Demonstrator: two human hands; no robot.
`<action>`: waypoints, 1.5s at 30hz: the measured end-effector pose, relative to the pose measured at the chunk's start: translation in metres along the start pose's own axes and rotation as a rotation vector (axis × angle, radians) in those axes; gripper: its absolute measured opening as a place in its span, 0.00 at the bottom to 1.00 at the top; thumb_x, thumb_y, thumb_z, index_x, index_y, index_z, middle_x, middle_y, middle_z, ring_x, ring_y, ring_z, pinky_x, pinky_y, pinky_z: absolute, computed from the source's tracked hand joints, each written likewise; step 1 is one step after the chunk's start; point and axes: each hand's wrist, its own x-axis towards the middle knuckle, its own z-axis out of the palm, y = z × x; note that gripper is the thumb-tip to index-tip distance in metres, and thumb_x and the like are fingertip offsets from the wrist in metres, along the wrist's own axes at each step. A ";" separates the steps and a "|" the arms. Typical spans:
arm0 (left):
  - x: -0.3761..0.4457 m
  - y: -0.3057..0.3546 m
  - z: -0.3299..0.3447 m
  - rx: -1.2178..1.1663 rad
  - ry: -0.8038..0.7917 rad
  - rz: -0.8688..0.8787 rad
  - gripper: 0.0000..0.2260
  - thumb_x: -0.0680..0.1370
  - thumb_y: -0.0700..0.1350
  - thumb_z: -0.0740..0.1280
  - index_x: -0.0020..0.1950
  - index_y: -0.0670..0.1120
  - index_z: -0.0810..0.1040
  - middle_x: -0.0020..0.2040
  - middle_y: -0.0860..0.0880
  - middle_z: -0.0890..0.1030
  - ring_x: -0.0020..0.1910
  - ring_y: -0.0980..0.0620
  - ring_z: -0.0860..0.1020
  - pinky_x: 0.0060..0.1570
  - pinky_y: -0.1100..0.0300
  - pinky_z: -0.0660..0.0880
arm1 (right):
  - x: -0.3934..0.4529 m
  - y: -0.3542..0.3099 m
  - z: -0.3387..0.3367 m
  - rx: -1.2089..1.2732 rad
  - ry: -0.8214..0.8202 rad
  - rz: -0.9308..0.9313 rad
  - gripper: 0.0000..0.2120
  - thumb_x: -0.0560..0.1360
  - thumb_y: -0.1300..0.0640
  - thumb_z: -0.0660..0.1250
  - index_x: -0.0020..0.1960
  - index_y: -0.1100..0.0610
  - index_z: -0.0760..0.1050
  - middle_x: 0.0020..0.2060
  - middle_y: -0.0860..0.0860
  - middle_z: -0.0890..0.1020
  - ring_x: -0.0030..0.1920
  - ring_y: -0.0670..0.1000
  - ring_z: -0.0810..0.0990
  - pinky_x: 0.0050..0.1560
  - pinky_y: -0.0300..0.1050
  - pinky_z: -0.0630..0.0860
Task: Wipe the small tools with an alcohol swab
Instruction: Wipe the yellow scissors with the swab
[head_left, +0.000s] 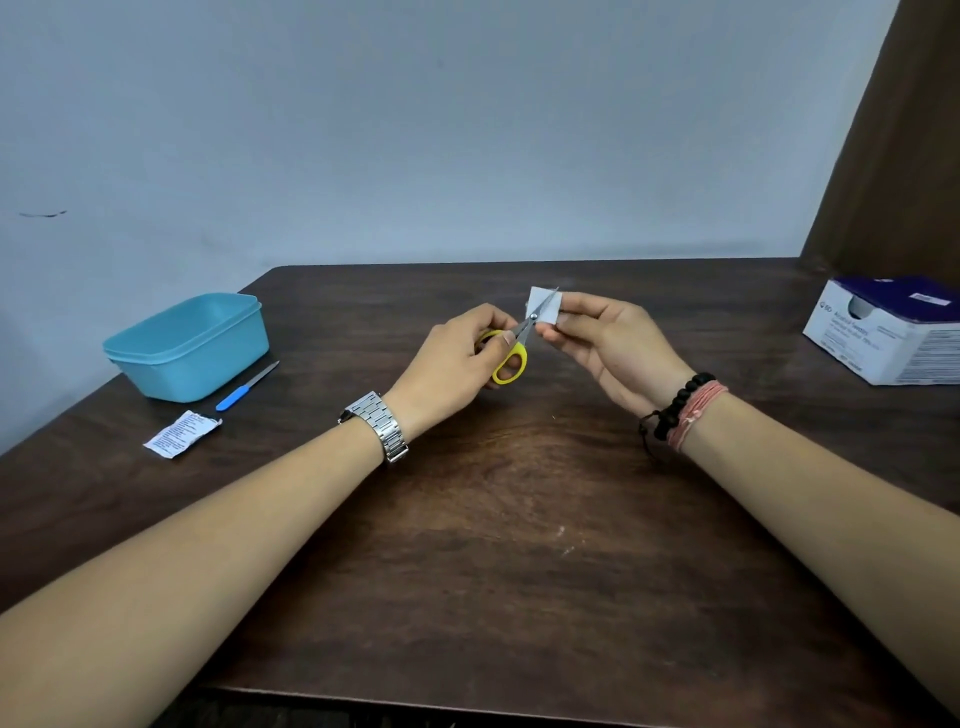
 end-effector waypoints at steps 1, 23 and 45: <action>0.000 0.000 0.001 -0.029 -0.001 -0.010 0.04 0.82 0.45 0.62 0.51 0.48 0.77 0.39 0.54 0.82 0.33 0.62 0.79 0.35 0.68 0.77 | 0.000 0.000 -0.001 0.008 -0.013 -0.009 0.10 0.79 0.72 0.60 0.54 0.66 0.78 0.47 0.58 0.83 0.42 0.46 0.84 0.46 0.35 0.79; -0.006 0.002 0.004 -0.057 -0.029 0.021 0.03 0.82 0.44 0.64 0.52 0.49 0.77 0.40 0.50 0.85 0.37 0.49 0.84 0.39 0.60 0.81 | -0.001 0.004 -0.001 -0.201 0.054 0.034 0.04 0.76 0.61 0.69 0.50 0.59 0.82 0.39 0.51 0.81 0.36 0.43 0.78 0.36 0.35 0.75; -0.005 -0.001 0.006 -0.035 -0.062 0.037 0.03 0.81 0.44 0.64 0.50 0.49 0.77 0.39 0.50 0.85 0.35 0.52 0.83 0.42 0.58 0.81 | 0.001 -0.003 -0.005 -0.131 0.139 0.001 0.03 0.77 0.62 0.69 0.47 0.59 0.81 0.38 0.51 0.81 0.34 0.43 0.78 0.35 0.34 0.75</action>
